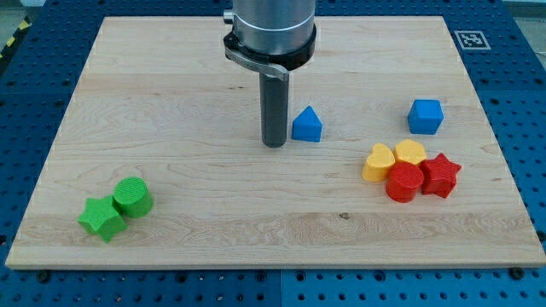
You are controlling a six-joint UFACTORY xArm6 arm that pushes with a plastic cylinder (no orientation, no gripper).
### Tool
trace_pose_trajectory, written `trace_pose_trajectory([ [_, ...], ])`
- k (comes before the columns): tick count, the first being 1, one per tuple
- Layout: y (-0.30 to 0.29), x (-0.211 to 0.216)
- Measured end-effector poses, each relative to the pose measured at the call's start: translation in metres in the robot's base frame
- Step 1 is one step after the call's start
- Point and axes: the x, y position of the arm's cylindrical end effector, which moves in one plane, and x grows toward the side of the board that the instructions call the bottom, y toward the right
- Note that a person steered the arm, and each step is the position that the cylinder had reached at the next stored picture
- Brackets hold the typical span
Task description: Push the blue triangle towards the blue cube
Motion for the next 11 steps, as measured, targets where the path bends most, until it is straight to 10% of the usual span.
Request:
trace_pose_trajectory([
  [11, 0.144, -0.035],
])
